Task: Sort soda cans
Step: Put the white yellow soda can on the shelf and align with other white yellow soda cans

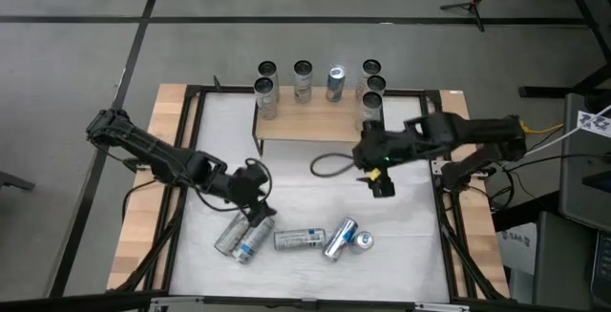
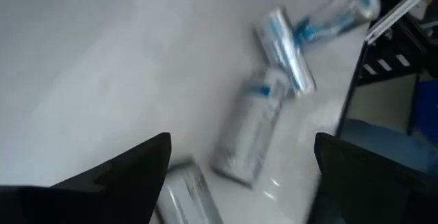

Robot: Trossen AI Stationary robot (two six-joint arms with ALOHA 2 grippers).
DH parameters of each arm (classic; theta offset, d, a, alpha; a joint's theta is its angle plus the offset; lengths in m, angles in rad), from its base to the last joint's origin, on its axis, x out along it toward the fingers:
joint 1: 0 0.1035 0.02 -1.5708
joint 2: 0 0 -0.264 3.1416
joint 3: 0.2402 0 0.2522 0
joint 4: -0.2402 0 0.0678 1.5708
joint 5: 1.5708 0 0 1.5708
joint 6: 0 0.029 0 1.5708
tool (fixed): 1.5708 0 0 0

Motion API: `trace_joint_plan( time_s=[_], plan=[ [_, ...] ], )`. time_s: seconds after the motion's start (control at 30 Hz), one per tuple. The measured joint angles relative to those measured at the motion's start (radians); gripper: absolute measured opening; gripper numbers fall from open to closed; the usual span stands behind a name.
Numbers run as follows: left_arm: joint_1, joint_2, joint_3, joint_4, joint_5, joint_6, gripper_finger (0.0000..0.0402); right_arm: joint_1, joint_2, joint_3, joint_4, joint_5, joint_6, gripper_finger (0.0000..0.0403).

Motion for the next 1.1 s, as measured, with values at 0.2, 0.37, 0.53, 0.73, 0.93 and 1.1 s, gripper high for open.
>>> trace_joint_plan(
  time_s=[0.2, 0.37, 0.53, 0.73, 0.93, 1.1],
  plan=[
    [-0.131, 0.011, 0.0, -0.105, 0.002, -0.31, 0.0353, 0.057, -0.088, -0.205, 0.176, -0.001, 0.0, 0.0344],
    [-0.228, 0.063, 0.0, -0.165, 0.007, -0.487, 0.0353, 0.087, -0.092, -0.306, 0.259, -0.019, 0.001, 0.0344],
    [-0.287, 0.144, 0.0, -0.177, 0.096, -0.592, 0.0353, 0.087, -0.088, -0.389, 0.362, -0.117, 0.001, 0.0344],
    [-0.325, 0.232, 0.0, -0.193, 0.168, -0.667, 0.0353, 0.085, -0.088, -0.426, 0.46, -0.167, 0.0, 0.0344],
    [-0.344, 0.254, 0.0, -0.228, 0.164, -0.743, 0.0353, 0.085, -0.088, -0.428, 0.496, -0.167, 0.0, 0.0344],
    [-0.373, 0.254, 0.0, -0.305, 0.143, -0.817, 0.0353, 0.085, -0.088, -0.428, 0.497, -0.167, -0.004, 0.0344]
  ],
)
